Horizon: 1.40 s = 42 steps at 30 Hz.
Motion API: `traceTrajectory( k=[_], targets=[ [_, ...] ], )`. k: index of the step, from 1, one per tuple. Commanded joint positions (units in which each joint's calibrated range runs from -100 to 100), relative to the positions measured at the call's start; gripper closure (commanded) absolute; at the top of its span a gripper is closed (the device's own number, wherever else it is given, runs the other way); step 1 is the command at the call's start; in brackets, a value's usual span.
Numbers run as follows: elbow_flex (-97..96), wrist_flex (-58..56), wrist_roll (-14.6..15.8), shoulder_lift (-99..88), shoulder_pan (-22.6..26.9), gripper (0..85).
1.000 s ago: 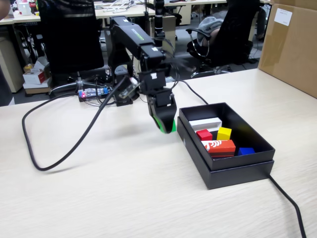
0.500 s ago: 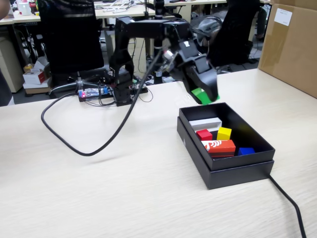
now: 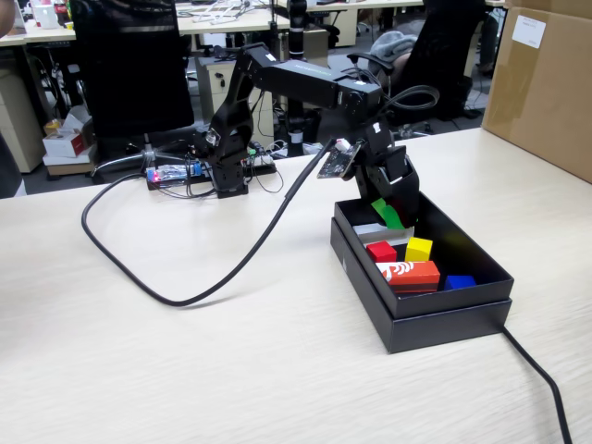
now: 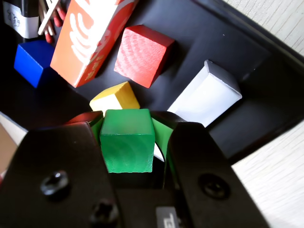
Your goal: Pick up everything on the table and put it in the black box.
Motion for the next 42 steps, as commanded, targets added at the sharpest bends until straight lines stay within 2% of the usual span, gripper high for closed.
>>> traceTrajectory(
  k=[1, 5, 10, 13, 19, 29, 33, 38, 42],
  targets=[
    [5.25, 0.42, 0.34, 0.20, 0.24, 79.9],
    [4.62, 0.42, 0.34, 1.81, 0.20, 73.9],
    [2.99, 0.42, 0.15, 1.93, 0.15, 61.0],
    [2.71, 0.42, 0.05, 1.58, 0.05, 60.9],
    [2.26, -0.01, -0.15, -1.98, -0.73, 48.3],
    [1.90, -0.01, -0.59, -21.37, -5.23, 47.7],
    [-2.18, -0.01, -0.98, -26.65, -8.40, 41.6],
    [-9.62, 0.51, -2.98, -30.78, -12.75, 39.0],
    [-21.95, 6.12, -4.74, -36.97, -15.63, 38.8]
  ],
)
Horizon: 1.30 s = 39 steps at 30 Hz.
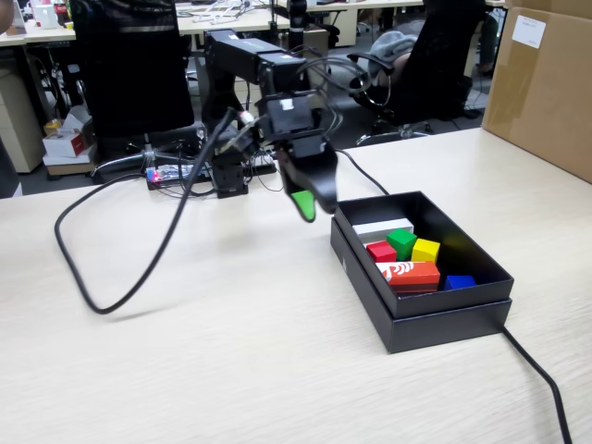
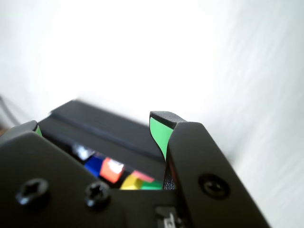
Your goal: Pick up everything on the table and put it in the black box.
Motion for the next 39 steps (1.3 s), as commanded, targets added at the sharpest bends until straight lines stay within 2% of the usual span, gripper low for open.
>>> traceTrajectory(
  k=[1, 6, 10, 13, 20, 23, 29, 35, 39],
  targets=[
    [-4.49, 7.29, -1.76, -8.35, -1.47, 38.8],
    [-22.63, 19.21, -3.08, -17.41, -2.78, 38.8],
    [-34.14, 22.84, -2.93, -25.44, -2.54, 38.8],
    [-45.20, 31.48, -2.98, -33.36, -2.30, 39.0],
    [-62.43, 40.55, -3.08, -45.64, -2.74, 38.7],
    [-71.58, 48.76, -3.17, -48.16, -3.22, 38.2],
    [-81.83, 59.73, -2.98, -50.46, -4.25, 37.5],
    [-86.00, 61.03, -2.74, -51.38, -4.30, 35.9],
    [-89.90, 67.33, -2.88, -51.38, -4.44, 36.6]
  ],
)
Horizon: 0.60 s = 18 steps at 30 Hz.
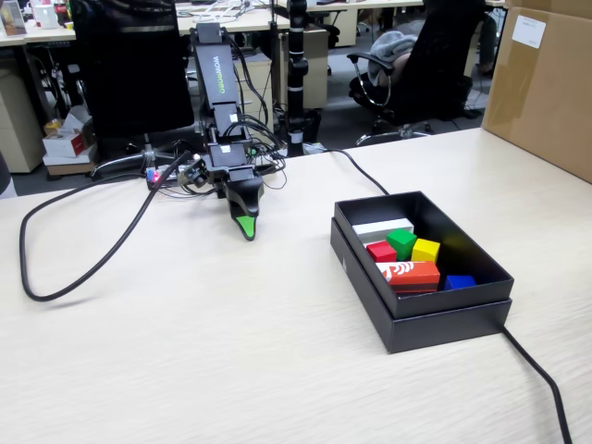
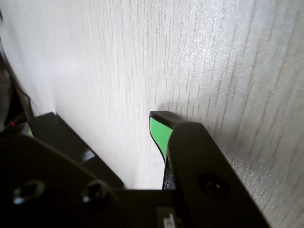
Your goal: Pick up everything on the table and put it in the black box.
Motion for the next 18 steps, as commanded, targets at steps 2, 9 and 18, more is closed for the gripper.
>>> traceTrajectory(
  k=[2, 9, 18],
  targets=[
    [-1.07, 4.95, 0.29, -0.89, -0.10, 36.2],
    [-3.79, 5.81, 0.98, -0.66, 1.12, 37.0],
    [-6.88, 6.25, 0.98, -2.27, 1.07, 37.6]
  ],
)
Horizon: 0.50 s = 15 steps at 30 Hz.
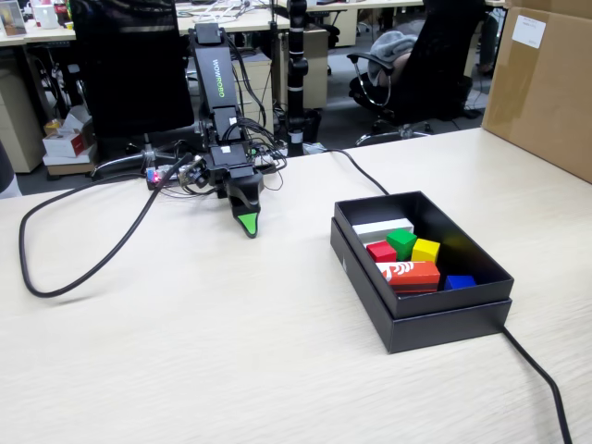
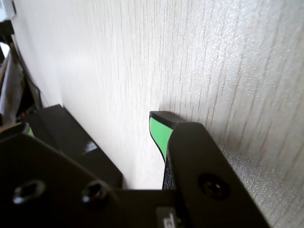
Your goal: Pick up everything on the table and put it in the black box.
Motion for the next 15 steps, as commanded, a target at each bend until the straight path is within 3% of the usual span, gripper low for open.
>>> traceTrajectory(
  k=[1, 15],
  targets=[
    [-0.49, -0.18, 0.39, -0.31, -0.10, 37.6],
    [-0.49, -0.09, 0.34, -0.31, -0.49, 37.0]
  ],
)
